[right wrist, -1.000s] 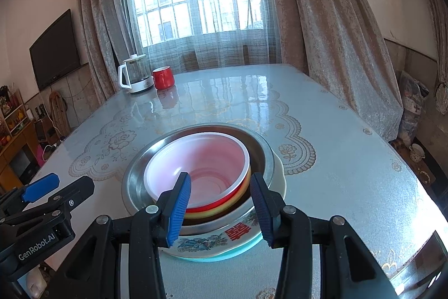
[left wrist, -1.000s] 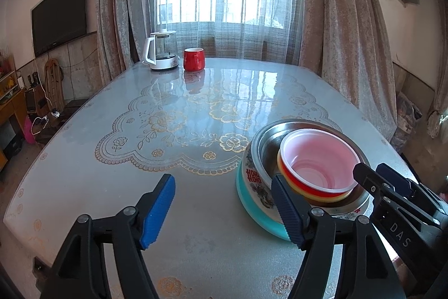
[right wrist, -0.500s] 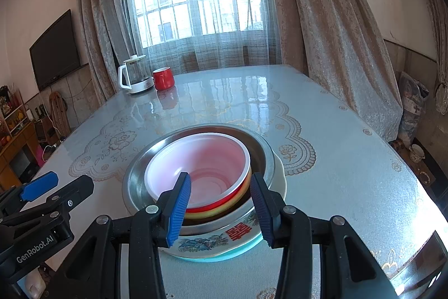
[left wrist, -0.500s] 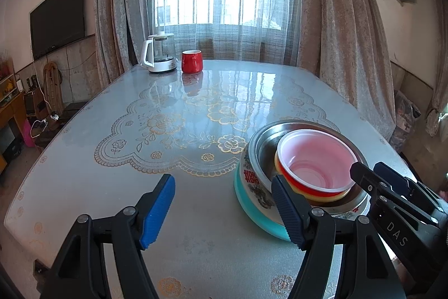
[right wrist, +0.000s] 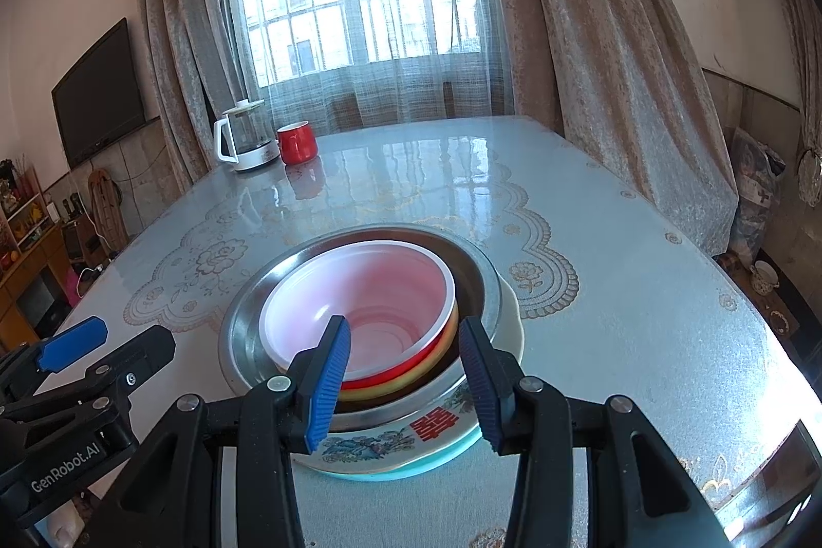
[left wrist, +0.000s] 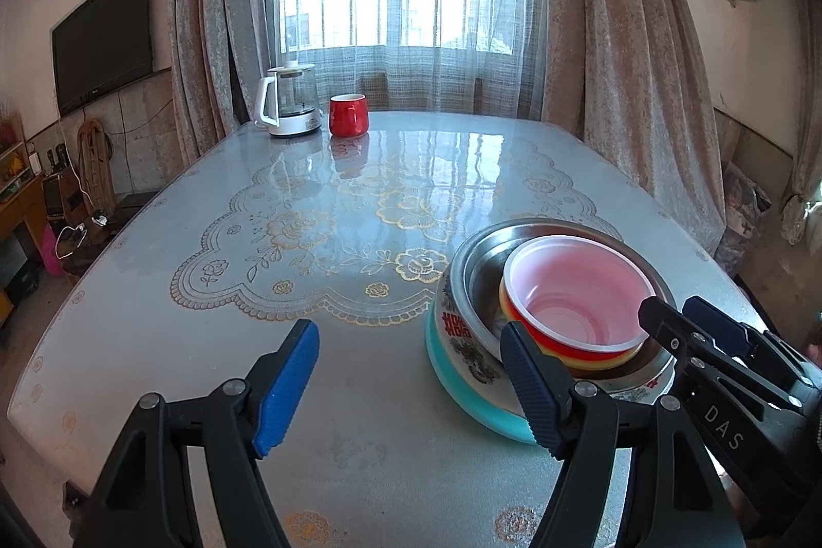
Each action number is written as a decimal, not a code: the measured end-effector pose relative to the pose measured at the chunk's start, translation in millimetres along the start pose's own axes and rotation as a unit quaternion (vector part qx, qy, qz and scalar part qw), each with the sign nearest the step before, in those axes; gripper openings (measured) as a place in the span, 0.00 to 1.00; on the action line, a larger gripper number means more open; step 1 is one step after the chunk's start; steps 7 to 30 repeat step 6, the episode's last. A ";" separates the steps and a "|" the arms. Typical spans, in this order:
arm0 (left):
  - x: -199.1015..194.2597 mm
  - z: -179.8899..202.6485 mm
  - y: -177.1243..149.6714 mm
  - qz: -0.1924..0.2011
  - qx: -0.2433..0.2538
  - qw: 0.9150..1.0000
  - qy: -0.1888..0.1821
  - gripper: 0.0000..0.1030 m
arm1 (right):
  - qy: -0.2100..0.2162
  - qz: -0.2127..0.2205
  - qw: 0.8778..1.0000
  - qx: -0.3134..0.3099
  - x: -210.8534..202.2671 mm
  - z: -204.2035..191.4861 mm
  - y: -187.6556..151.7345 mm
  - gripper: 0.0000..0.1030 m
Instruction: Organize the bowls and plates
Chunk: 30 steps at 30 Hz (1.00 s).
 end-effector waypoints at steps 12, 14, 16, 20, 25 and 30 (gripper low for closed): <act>1.6 -2.0 2.4 0.010 0.001 1.000 -0.008 0.72 | 0.002 0.005 1.000 0.001 -1.2 4.1 2.0 0.43; 1.6 -2.0 2.4 0.010 0.001 1.000 -0.008 0.72 | 0.002 0.005 1.000 0.001 -1.2 4.1 2.0 0.43; 1.6 -2.0 2.4 0.010 0.001 1.000 -0.008 0.72 | 0.002 0.005 1.000 0.001 -1.2 4.1 2.0 0.43; 1.6 -2.0 2.4 0.010 0.001 1.000 -0.008 0.72 | 0.002 0.005 1.000 0.001 -1.2 4.1 2.0 0.43; 1.6 -2.0 2.4 0.010 0.001 1.000 -0.008 0.72 | 0.002 0.005 1.000 0.001 -1.2 4.1 2.0 0.43; 1.6 -2.0 2.4 0.010 0.001 1.000 -0.008 0.72 | 0.002 0.005 1.000 0.001 -1.2 4.1 2.0 0.43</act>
Point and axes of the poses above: each gripper's, at about its wrist camera, not at the fingertips, and x roughly the way its jaws point, z to its right, y to its top, the point moved 4 cm from there along x, roughly the way its jaws point, and after that the axes turned 7 degrees about z, right-handed, at the moved point
